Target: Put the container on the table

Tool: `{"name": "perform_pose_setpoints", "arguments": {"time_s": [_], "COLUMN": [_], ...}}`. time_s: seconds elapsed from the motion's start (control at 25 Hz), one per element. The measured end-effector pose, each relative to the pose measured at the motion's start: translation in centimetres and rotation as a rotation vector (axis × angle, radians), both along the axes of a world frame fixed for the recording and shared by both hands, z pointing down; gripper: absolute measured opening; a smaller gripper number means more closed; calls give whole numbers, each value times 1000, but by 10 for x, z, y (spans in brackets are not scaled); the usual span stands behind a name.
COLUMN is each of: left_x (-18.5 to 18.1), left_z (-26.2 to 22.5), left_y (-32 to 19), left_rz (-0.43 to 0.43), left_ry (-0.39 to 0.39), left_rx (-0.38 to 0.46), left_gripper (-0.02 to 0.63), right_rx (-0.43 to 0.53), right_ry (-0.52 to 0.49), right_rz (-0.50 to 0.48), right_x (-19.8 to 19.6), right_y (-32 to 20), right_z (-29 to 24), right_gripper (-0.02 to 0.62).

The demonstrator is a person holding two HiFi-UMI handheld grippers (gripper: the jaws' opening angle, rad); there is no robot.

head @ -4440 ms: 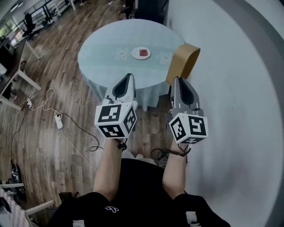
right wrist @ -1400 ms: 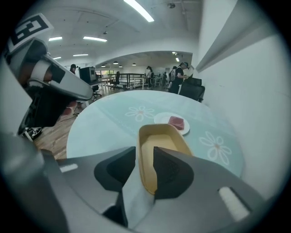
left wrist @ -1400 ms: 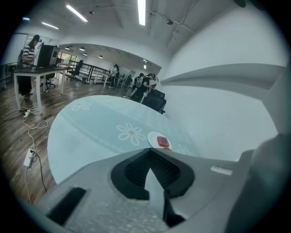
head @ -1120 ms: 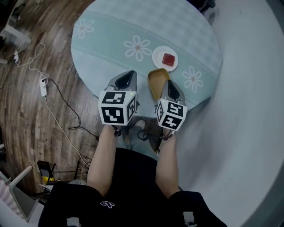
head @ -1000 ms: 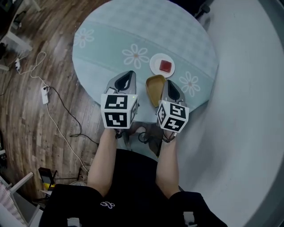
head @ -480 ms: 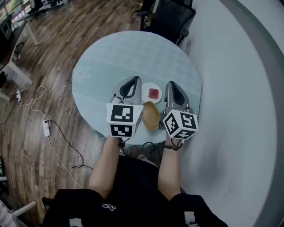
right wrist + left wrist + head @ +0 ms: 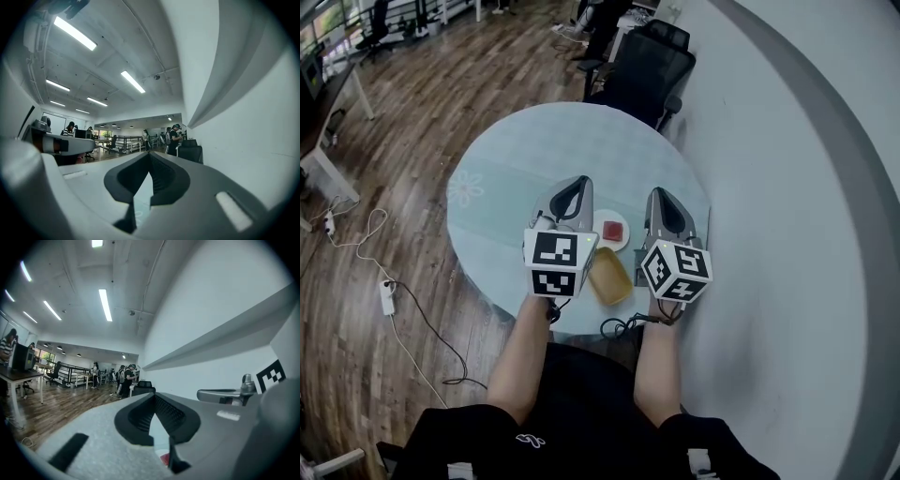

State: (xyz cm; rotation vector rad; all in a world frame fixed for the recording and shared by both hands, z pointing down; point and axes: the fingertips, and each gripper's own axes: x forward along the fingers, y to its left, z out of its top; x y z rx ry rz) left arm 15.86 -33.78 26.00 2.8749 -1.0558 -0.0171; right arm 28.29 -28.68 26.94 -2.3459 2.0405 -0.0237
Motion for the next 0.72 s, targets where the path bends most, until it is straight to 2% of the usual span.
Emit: {"name": "perform_pose_setpoints", "arguments": {"time_s": [0.36, 0.72], "left_x": [-21, -35], "left_z": [4, -5], "left_y": [-23, -35], "left_rz": [-39, -48], "left_ry": [20, 28], "left_rx": [2, -5], "left_gripper": [2, 2], "right_rx": [6, 9], "right_ry": [29, 42], "right_rz": [-24, -6], "right_x": [-16, -17], "right_y": [-26, -35], "right_z": [3, -10], "right_gripper": [9, 9]}}
